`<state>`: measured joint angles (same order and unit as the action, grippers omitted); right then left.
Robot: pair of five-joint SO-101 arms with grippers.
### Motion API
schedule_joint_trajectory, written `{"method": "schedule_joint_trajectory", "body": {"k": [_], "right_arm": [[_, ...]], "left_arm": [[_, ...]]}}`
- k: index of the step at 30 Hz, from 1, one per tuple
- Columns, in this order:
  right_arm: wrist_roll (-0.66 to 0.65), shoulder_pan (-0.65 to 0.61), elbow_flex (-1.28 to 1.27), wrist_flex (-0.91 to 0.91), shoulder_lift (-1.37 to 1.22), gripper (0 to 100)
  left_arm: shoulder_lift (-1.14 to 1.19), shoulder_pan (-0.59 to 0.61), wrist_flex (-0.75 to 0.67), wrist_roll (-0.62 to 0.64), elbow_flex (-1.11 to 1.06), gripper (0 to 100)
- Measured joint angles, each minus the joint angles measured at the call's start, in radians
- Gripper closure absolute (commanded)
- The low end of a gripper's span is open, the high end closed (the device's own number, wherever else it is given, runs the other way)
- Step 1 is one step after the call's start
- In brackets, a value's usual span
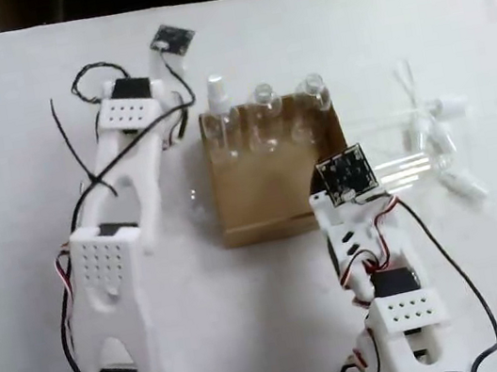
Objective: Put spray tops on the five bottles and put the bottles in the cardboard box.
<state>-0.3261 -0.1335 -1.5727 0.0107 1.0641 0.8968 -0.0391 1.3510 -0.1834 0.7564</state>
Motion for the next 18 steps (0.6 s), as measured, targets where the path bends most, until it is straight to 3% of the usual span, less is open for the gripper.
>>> {"method": "schedule_joint_trajectory", "body": {"k": [13,18], "right_arm": [[-0.005,0.0,0.0,0.0,0.0,98.1],[-0.008,0.0,0.0,0.0,0.0,98.1]], "left_arm": [[0.003,0.157,0.4,0.002,0.0,98],[-0.037,0.198,0.425,-0.06,-0.107,98]]}}
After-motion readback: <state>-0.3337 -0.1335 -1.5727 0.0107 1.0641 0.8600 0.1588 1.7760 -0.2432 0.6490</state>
